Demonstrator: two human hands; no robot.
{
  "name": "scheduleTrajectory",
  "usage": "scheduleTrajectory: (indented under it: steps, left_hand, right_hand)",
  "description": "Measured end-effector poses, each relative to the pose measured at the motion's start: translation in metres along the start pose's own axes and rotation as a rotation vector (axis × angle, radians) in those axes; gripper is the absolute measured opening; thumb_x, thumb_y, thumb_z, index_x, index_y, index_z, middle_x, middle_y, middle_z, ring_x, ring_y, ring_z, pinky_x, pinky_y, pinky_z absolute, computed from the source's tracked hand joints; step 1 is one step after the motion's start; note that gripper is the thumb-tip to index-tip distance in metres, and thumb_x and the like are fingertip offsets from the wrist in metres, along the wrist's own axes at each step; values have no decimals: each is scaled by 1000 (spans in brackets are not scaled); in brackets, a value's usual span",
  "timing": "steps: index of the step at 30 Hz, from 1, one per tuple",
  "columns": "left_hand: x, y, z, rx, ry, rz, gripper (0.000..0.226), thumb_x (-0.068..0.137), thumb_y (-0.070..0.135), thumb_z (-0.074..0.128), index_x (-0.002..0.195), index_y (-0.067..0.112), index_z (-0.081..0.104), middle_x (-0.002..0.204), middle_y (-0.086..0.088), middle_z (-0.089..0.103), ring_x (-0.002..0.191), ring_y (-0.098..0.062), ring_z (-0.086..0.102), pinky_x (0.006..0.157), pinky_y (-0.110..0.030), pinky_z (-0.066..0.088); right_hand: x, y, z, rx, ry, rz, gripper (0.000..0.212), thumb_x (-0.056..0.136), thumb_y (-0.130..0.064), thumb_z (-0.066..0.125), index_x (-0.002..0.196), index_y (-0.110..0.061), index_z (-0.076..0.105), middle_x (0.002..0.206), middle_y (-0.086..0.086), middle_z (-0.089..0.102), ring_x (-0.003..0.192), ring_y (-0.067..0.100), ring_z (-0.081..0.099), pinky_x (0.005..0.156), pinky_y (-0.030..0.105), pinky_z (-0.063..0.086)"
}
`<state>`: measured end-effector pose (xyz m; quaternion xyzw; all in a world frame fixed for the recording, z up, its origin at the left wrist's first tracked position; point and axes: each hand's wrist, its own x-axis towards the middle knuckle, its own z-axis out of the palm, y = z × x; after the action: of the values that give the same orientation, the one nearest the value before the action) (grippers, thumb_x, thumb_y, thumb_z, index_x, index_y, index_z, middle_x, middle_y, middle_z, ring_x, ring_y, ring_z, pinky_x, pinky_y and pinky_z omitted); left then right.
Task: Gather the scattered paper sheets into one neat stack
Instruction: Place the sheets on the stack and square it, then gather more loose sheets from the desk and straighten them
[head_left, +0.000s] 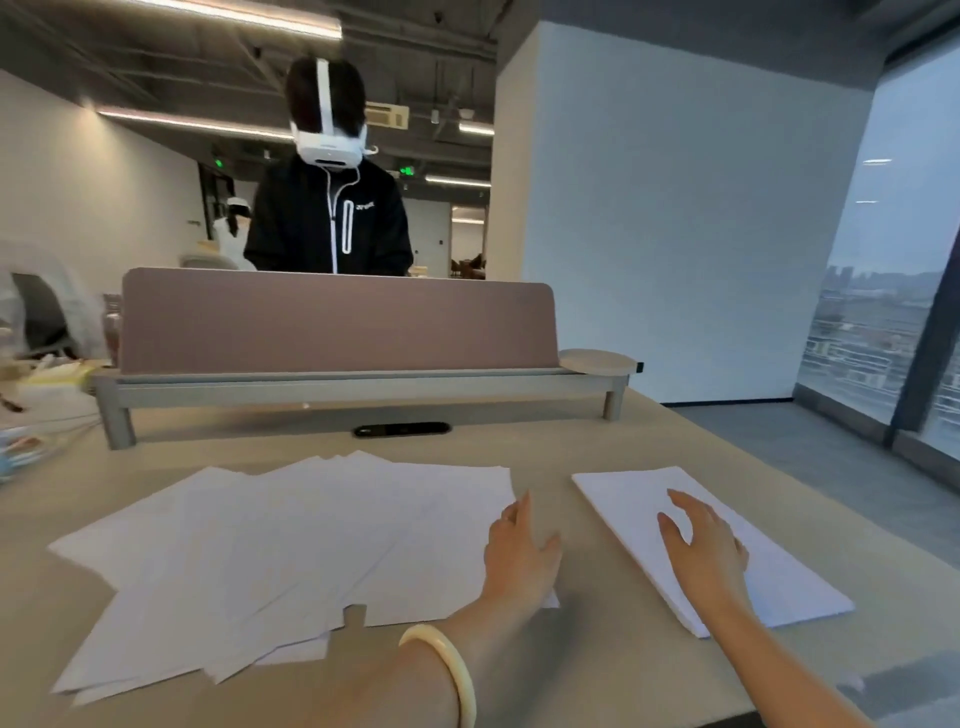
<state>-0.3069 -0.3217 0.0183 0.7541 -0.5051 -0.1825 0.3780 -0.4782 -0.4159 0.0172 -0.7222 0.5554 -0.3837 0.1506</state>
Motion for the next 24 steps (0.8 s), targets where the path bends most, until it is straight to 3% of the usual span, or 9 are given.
scheduleTrajectory:
  steps: [3,8,14,19,24]
  left_hand:
    - [-14,-41,-59,92,106,-45,65,98,37,38,151,19,6,157,-4,16,143,-25,20,115,-35,21]
    - [-44,-115,-152,168,257,-178,64,96,39,41,150,20,12,154,-5,24,140,-25,27,111,-35,29]
    - [-85,-206,-241,222,361,-340,65,93,41,46,149,19,21,151,-6,29,137,-27,31,109,-38,33]
    - [-104,-266,-275,343,279,-434,67,90,51,47,147,21,27,154,-5,26,140,-25,30,114,-36,29]
    - [-101,-278,-271,590,60,-431,82,83,74,22,151,29,10,160,-5,-1,147,-30,-3,119,-38,5]
  right_hand:
    - [-24,-51,39,33,-134,-66,38,96,-26,46,133,-21,48,138,-1,50,130,20,43,108,37,24]
    - [-70,-124,107,226,-332,-138,38,93,-25,53,130,-16,51,135,0,53,127,20,48,110,42,33]
    - [-107,-195,169,168,-530,-133,49,94,-34,50,139,-18,39,143,6,42,127,23,46,106,38,34]
    - [-120,-224,198,-94,-572,-55,68,93,-50,39,148,-19,15,152,6,27,137,27,34,113,39,26]
    - [-124,-239,215,-75,-575,1,75,92,-49,43,150,-19,5,157,6,15,143,28,20,117,41,18]
